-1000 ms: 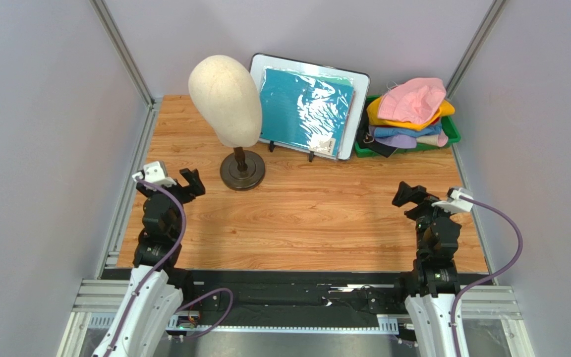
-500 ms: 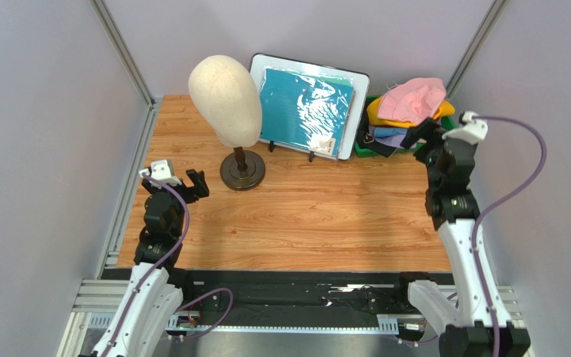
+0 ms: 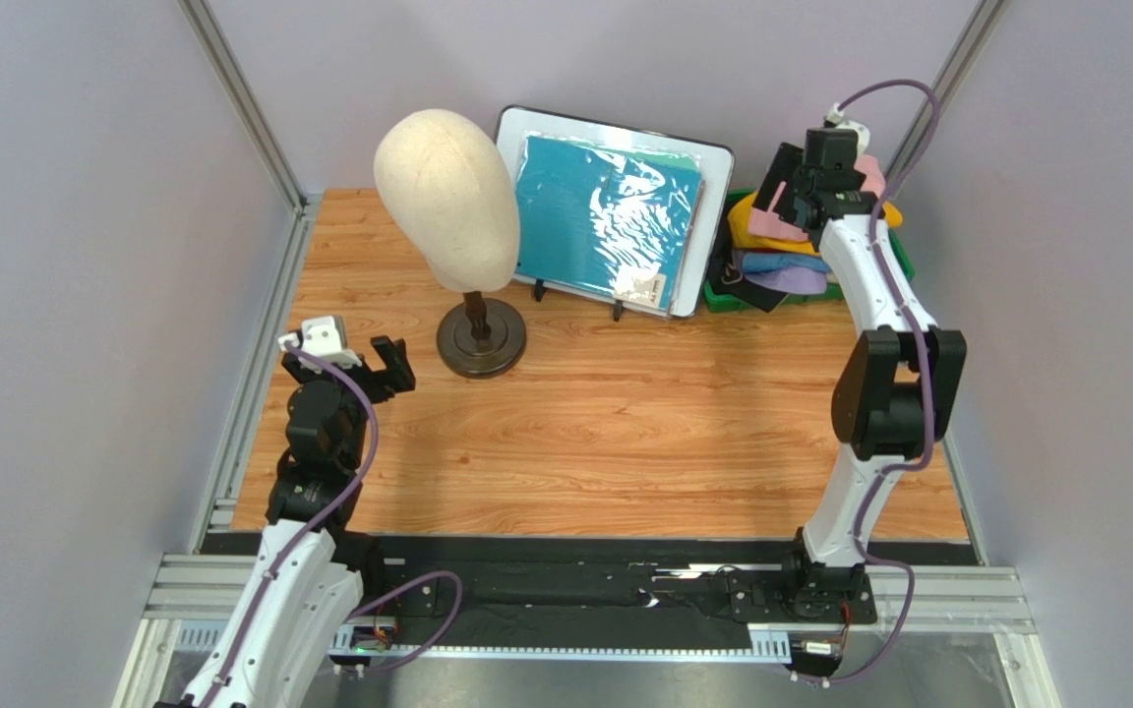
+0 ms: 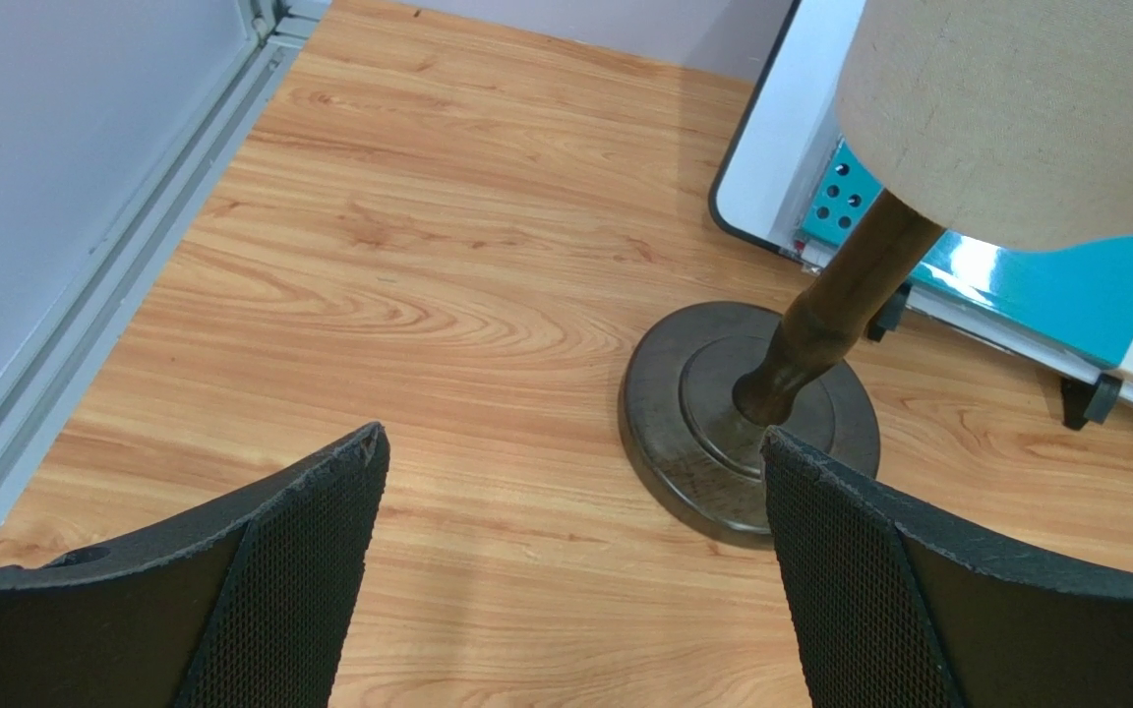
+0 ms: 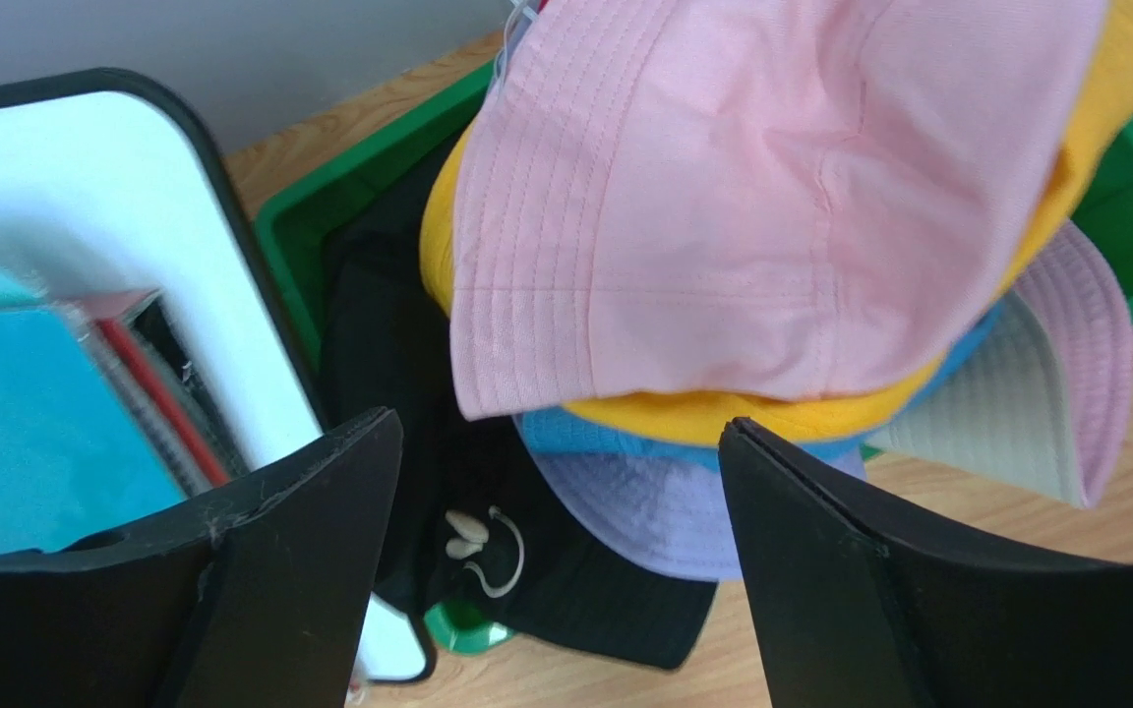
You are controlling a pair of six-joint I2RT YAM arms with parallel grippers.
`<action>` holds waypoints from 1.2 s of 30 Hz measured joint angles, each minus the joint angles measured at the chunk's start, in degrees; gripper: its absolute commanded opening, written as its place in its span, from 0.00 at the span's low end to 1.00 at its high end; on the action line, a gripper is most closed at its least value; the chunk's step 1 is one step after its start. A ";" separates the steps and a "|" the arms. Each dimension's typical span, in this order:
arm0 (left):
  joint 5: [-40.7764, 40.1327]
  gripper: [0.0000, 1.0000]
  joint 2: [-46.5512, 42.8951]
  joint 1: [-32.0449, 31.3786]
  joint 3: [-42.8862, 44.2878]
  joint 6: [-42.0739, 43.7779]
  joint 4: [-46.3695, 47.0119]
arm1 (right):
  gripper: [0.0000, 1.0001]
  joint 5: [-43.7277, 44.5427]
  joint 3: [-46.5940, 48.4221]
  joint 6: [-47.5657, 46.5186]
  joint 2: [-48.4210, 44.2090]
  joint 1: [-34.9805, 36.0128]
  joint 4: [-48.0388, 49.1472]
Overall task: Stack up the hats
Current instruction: Pick up the hat from the bin.
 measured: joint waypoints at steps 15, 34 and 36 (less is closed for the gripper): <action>-3.19 0.99 2.99 0.00 0.00 1.38 2.45 | 0.83 3.32 22.97 -3.63 23.12 0.00 -3.45; -5.07 0.99 1.42 0.00 0.00 1.49 2.40 | 0.00 6.19 25.68 -8.44 25.88 0.63 -5.07; -5.07 0.99 1.33 0.00 0.00 1.49 2.40 | 0.00 6.51 25.66 -8.83 25.68 0.61 -5.55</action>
